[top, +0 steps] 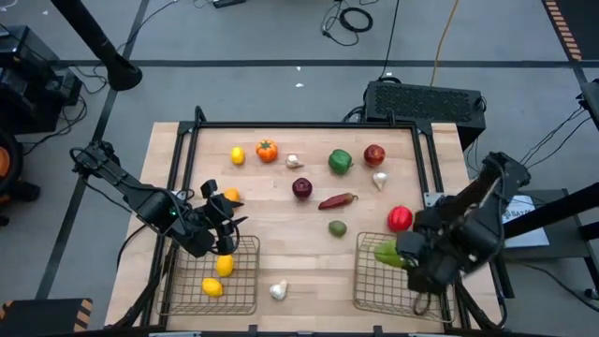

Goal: Sort produce into baskets

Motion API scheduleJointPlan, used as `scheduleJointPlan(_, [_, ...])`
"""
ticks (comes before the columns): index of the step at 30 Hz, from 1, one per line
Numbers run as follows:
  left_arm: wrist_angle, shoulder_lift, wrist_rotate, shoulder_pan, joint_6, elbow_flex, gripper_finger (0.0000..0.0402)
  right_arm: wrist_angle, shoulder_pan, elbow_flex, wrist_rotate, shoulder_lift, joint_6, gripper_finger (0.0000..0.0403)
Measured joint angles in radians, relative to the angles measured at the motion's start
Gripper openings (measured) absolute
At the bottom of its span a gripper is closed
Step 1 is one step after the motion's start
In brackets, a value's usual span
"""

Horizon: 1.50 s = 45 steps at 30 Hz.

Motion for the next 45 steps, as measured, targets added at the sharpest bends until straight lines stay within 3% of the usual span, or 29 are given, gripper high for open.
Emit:
scheduleJointPlan(7, [0.011,0.000,-0.016,0.009,0.027,0.000,0.0174,-0.012,0.086,-0.040,0.004,0.057,0.109,0.0311])
scheduleJointPlan(15, [0.037,0.000,-0.032,0.009,0.054,0.000,0.0174,-0.012,0.091,-0.180,-0.095,0.084,0.135,0.0311])
scheduleJointPlan(27, [0.040,0.000,-0.049,0.022,0.053,0.000,0.0174,0.209,0.037,-0.343,0.026,0.084,-0.243,0.0311])
scheduleJointPlan(30, [0.046,0.000,-0.049,0.021,0.053,0.000,0.0174,0.232,0.019,-0.348,0.082,0.084,-0.255,0.0311])
scheduleJointPlan(45, [0.088,0.050,-0.050,0.031,0.053,0.000,0.0174,0.222,-0.049,-0.349,0.133,0.084,-0.306,0.0354])
